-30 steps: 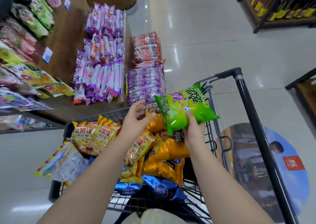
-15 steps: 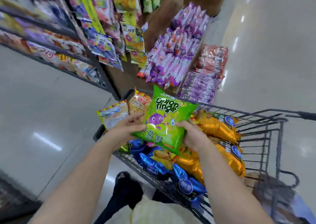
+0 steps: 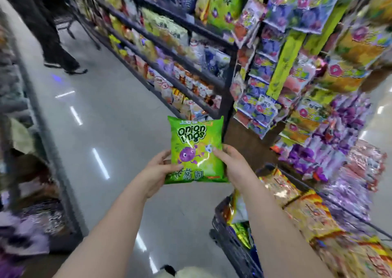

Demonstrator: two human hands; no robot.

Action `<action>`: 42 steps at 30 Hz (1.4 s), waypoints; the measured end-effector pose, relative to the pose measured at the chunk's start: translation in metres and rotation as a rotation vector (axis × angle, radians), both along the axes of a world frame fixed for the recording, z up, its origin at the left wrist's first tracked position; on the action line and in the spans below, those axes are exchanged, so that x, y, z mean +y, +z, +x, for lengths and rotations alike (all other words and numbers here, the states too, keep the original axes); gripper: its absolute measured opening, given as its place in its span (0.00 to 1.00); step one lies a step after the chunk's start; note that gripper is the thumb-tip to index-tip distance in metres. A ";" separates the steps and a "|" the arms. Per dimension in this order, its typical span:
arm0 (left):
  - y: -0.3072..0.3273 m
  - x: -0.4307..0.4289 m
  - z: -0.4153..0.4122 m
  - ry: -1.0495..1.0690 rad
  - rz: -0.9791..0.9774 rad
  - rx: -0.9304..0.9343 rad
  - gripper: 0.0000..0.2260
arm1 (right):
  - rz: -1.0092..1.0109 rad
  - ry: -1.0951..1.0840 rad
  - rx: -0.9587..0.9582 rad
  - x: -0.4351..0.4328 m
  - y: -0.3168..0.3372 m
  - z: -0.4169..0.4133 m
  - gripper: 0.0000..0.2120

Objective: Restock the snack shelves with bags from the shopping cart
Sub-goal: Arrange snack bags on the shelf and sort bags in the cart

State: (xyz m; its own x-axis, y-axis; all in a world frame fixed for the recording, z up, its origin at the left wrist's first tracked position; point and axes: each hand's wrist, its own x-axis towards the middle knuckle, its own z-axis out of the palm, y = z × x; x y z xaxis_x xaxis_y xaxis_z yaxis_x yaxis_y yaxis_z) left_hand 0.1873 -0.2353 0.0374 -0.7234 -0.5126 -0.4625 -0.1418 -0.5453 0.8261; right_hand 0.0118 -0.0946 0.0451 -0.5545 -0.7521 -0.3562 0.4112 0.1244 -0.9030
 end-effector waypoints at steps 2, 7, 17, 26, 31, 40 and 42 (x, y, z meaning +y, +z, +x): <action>-0.003 -0.042 0.028 0.088 -0.001 0.013 0.33 | 0.016 0.062 0.016 -0.053 -0.005 0.017 0.05; -0.015 -0.120 0.076 0.255 0.026 0.018 0.34 | 0.070 0.213 0.004 -0.148 -0.016 0.053 0.34; 0.006 -0.289 0.054 0.425 -0.108 0.047 0.28 | 0.007 0.206 0.101 -0.343 0.003 0.031 0.28; 0.089 -0.500 -0.040 0.550 -0.371 0.045 0.17 | -0.191 0.278 0.166 -0.565 0.082 -0.066 0.26; 0.163 -0.632 -0.111 0.506 -0.598 0.086 0.19 | -0.284 0.246 0.367 -0.686 0.156 -0.135 0.26; 0.263 -0.843 -0.210 0.401 -0.835 0.190 0.20 | -0.413 0.029 0.557 -0.862 0.257 -0.210 0.24; 0.283 -0.881 -0.229 0.376 -0.858 0.222 0.18 | -0.437 -0.037 0.615 -0.895 0.275 -0.220 0.22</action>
State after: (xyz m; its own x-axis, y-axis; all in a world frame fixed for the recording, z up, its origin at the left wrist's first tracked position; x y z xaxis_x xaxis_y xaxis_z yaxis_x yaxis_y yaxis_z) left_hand -0.0419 -1.1164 0.3204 -0.4690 -0.8286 0.3057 0.1269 0.2793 0.9518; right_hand -0.2082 -0.9898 0.3205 -0.5850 -0.7307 0.3520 -0.1856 -0.3019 -0.9351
